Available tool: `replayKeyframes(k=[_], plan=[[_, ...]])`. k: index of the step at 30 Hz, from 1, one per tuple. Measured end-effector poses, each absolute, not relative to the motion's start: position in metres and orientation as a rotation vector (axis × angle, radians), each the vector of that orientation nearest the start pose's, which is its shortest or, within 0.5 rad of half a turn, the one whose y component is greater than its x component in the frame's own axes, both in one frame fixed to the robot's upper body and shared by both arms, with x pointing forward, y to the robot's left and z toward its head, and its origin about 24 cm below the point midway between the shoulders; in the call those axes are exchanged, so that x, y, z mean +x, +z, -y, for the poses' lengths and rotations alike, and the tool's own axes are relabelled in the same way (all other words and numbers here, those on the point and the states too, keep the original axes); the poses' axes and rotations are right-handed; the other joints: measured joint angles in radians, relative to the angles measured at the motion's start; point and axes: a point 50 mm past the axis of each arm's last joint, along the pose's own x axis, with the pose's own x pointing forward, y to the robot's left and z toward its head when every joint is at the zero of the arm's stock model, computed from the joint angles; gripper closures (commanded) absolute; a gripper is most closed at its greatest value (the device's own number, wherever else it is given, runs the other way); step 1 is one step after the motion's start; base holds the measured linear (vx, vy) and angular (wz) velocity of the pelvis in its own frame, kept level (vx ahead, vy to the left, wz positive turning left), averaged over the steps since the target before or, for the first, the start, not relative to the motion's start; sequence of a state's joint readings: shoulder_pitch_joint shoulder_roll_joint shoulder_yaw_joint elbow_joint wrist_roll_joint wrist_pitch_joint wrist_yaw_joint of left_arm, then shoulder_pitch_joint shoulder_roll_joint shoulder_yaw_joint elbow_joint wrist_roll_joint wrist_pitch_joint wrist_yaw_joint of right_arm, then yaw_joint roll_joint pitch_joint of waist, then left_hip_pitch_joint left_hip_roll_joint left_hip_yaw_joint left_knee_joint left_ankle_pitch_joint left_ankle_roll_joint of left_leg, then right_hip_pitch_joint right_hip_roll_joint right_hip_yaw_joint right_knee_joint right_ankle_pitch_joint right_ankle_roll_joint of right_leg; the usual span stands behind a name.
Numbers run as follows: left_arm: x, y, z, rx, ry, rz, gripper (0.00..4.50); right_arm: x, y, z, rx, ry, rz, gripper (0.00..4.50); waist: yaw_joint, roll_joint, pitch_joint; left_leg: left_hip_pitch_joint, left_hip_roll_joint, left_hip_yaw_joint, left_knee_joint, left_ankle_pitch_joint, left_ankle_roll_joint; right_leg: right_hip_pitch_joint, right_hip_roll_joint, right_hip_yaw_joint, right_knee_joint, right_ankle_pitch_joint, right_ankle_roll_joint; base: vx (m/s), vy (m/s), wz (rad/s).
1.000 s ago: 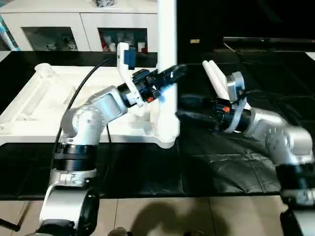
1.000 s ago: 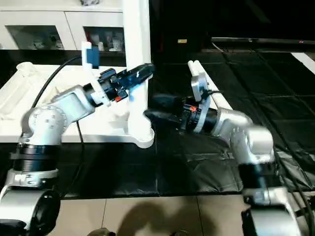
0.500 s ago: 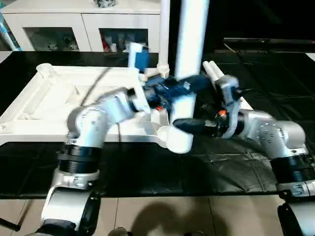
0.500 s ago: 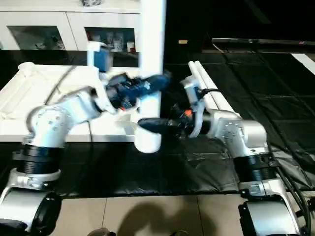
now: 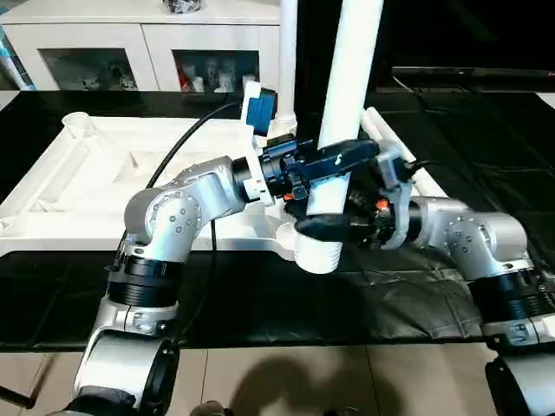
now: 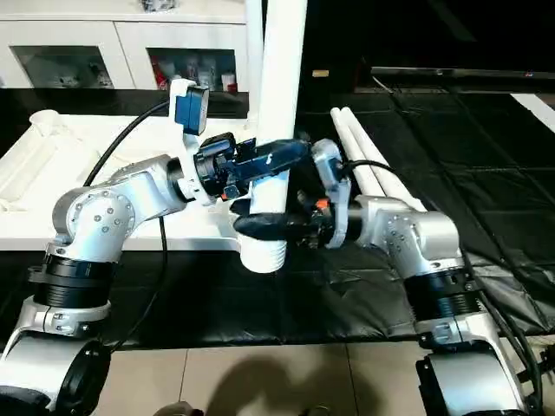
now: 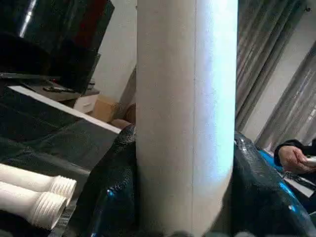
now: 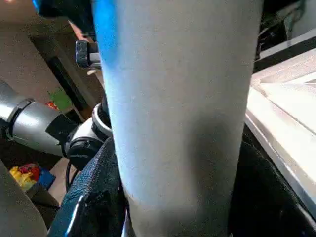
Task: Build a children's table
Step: Pick table leg
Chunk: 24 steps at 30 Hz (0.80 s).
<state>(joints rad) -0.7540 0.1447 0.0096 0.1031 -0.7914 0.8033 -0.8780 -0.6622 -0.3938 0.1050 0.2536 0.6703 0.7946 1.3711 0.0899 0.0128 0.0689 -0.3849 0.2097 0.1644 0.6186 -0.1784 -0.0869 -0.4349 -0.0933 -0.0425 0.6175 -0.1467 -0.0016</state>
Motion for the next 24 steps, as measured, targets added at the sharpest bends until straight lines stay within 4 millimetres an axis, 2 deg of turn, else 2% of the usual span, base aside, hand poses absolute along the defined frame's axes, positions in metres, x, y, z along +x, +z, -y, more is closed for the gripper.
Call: replayKeyframes(k=[5,6,8,11,15,16,17,19,21,24], plan=[[0.312,0.199,-0.06,-0.535,-1.421,-0.016,2.59,0.304,0.146,0.12,0.421,1.627,-0.274,2.5,0.0,0.0,0.0,0.0,0.0,0.0,0.0,0.0,0.0,0.0,0.0,0.0,0.0,0.0,0.0,0.0,0.0,0.0],[0.312,0.199,-0.06,-0.535,-1.419,-0.016,2.24,0.304,0.146,0.12,0.42,1.627,-0.273,2.53,0.0,0.0,0.0,0.0,0.0,0.0,0.0,0.0,0.0,0.0,0.0,0.0,0.0,0.0,0.0,0.0,0.0,0.0],[0.312,0.199,-0.06,-0.539,-1.412,-0.015,1.89,0.305,0.146,0.12,0.416,1.625,-0.269,2.53,0.0,0.0,0.0,0.0,0.0,0.0,0.0,0.0,0.0,0.0,0.0,0.0,0.0,0.0,0.0,0.0,0.0,0.0],[0.315,0.204,-0.061,-0.548,-1.372,0.037,1.8,0.304,0.142,0.118,0.404,1.615,-0.298,2.54,-0.001,0.0,0.0,0.0,0.0,0.0,0.0,0.0,0.0,0.0,0.0,0.0,0.0,0.0,0.0,0.0,0.0,0.0],[0.322,0.212,-0.065,-0.555,-1.288,0.082,1.46,0.305,0.137,0.116,0.375,1.594,-0.328,2.54,0.0,0.0,0.0,0.0,0.0,0.0,0.0,0.0,0.0,0.0,0.0,0.0,0.0,0.0,0.0,0.0,0.0,0.0],[0.322,0.215,-0.065,-0.556,-1.282,0.088,1.79,0.306,0.137,0.116,0.368,1.588,-0.328,2.54,0.0,-0.001,0.0,0.0,0.0,0.0,0.0,0.0,0.0,0.0,0.0,0.0,0.0,0.0,0.0,0.0,0.0,0.0],[0.323,0.215,-0.065,-0.556,-1.276,0.089,1.92,0.306,0.137,0.116,0.36,1.583,-0.322,2.54,0.0,-0.001,0.0,0.0,0.0,0.0,0.0,0.0,0.0,0.0,0.0,0.0,0.0,0.0,0.0,0.0,0.0,0.0],[0.324,0.214,-0.064,-0.561,-1.259,0.076,1.83,0.307,0.137,0.116,0.345,1.567,-0.319,2.54,0.0,-0.001,0.0,0.0,0.0,0.0,0.0,0.0,0.0,0.0,0.0,0.0,0.0,0.0,0.0,0.0,0.0,0.0],[0.326,0.211,-0.063,-0.571,-1.238,0.061,2.28,0.309,0.134,0.117,0.344,1.553,-0.324,2.54,0.001,-0.001,0.0,0.0,0.0,0.0,0.0,0.0,0.0,0.0,0.0,0.0,0.0,0.0,0.0,0.0,0.0,0.0],[0.33,0.207,-0.062,-0.585,-1.199,0.034,2.32,0.311,0.13,0.118,0.351,1.518,-0.338,2.54,0.0,-0.001,0.0,0.0,0.0,0.0,0.0,0.0,0.0,0.0,0.0,0.0,0.0,0.0,0.0,0.0,0.0,0.0]])
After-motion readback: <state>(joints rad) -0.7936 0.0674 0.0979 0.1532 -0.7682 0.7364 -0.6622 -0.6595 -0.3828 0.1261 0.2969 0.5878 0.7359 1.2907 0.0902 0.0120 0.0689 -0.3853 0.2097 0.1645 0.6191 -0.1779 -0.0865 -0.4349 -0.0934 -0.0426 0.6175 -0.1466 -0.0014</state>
